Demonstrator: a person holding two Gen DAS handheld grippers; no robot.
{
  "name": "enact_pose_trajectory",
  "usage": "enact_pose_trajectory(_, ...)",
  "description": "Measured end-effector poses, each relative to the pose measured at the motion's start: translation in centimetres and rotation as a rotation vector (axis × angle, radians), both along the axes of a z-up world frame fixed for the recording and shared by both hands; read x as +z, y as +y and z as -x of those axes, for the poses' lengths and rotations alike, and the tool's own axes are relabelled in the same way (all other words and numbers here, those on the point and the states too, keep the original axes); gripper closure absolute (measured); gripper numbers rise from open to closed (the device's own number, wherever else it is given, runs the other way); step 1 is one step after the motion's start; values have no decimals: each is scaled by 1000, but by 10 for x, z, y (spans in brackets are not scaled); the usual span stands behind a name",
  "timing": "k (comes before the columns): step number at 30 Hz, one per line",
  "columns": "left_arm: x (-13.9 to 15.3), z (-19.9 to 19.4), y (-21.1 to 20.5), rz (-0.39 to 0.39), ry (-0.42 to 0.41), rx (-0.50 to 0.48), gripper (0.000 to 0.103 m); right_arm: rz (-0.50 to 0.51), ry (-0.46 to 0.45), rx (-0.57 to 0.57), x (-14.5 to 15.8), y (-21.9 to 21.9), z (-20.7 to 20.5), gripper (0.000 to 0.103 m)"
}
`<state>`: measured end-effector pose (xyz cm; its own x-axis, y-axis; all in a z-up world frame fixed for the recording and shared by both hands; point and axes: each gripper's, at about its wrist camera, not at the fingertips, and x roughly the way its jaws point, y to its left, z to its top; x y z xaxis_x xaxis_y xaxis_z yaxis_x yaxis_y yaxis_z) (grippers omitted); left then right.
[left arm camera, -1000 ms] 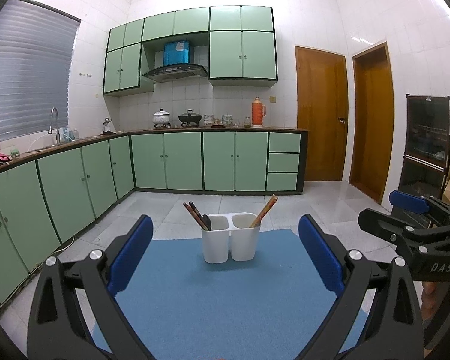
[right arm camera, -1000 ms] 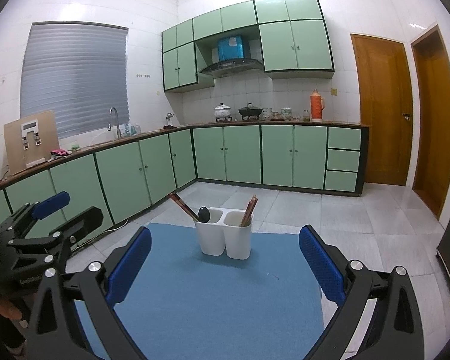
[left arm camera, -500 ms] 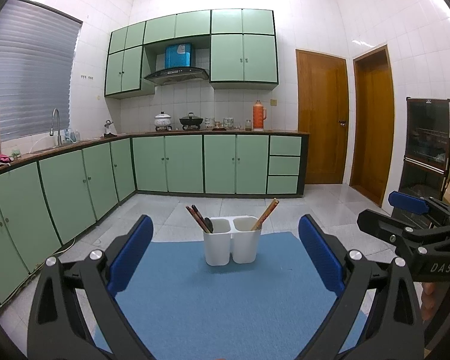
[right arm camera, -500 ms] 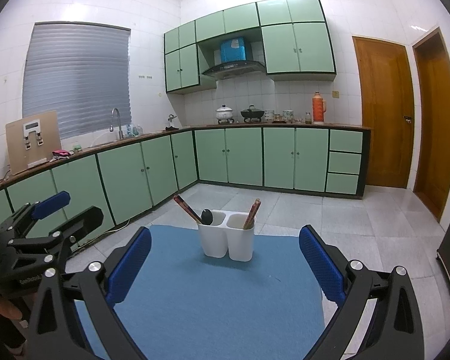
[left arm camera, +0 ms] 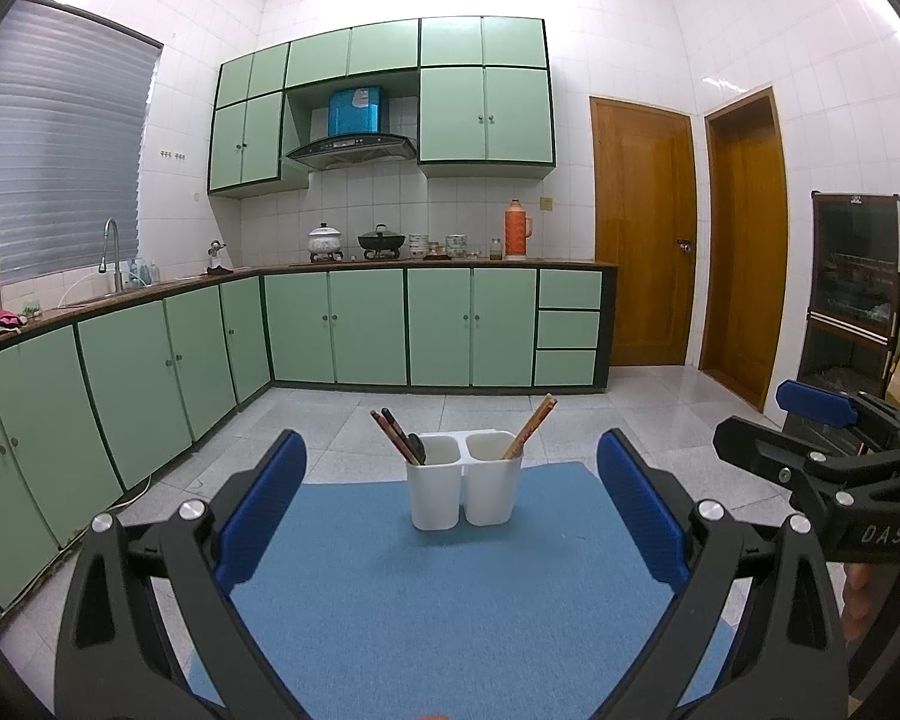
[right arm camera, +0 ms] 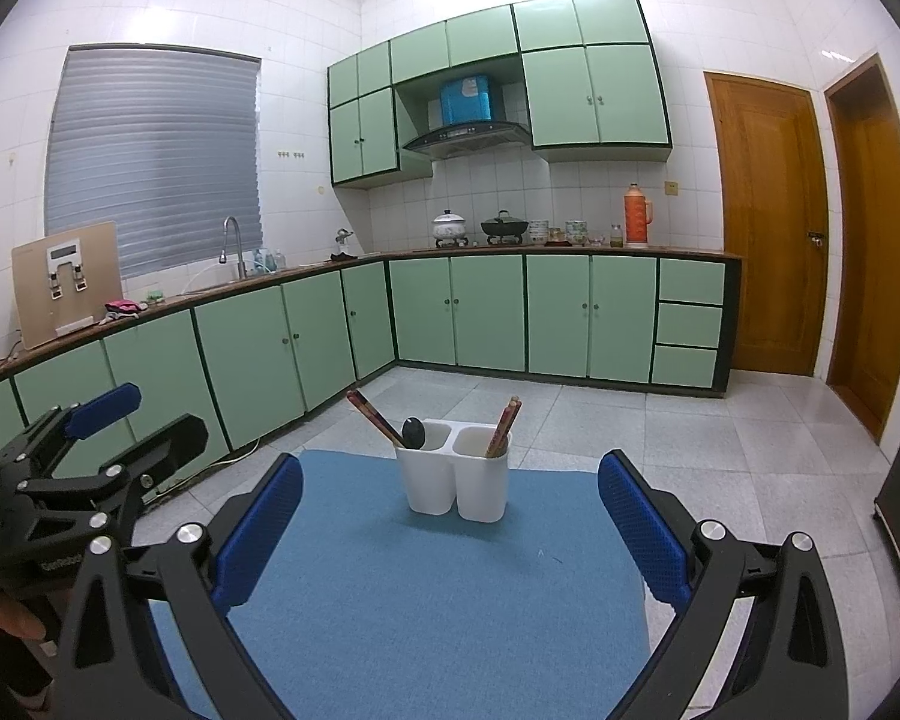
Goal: Organize utensils
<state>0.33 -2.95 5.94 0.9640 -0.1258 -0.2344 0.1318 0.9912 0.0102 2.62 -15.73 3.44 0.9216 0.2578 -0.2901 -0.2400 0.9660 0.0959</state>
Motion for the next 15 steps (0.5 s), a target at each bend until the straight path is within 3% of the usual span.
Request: enact_pose_trajectory(15,0,1,-1,-2,2,-1,8,0,4,0,0,2,0,6)
